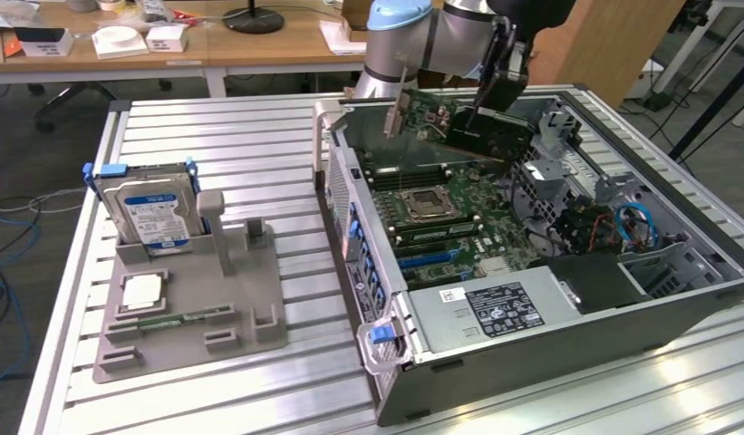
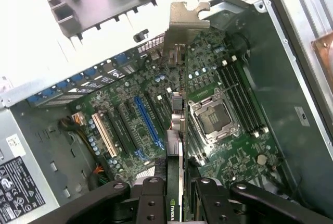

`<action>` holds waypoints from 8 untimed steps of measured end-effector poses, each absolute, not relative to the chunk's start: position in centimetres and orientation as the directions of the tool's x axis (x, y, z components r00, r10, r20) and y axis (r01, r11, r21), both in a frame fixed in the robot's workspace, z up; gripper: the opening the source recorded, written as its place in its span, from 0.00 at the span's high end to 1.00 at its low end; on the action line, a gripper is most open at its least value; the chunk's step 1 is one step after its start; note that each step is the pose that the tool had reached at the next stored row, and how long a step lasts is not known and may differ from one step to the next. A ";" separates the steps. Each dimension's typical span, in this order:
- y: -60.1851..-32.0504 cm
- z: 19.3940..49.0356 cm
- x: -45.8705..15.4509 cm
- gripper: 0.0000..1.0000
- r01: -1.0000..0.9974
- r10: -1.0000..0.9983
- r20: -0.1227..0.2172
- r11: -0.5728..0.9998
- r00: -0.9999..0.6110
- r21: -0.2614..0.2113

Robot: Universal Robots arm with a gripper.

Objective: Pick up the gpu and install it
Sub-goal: 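Insert the gpu into the slot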

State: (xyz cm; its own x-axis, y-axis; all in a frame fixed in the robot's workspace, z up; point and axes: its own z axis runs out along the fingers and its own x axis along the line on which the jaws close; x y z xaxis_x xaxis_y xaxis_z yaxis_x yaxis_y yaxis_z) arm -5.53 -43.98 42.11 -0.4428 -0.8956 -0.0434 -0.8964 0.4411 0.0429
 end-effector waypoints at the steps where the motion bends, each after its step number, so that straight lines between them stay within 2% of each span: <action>1: -44.0 42.1 -5.5 0.74 -0.901 -0.900 -0.043 0.431 -0.433 0.043; 8: -44.0 42.1 -5.5 0.74 -0.930 -0.929 -0.043 0.366 -0.368 0.043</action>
State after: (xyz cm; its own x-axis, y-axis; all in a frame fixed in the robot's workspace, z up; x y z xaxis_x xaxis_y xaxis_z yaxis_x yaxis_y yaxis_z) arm -5.51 -43.97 42.11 -0.3678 -0.9289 -0.0433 -0.9296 0.3660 0.0430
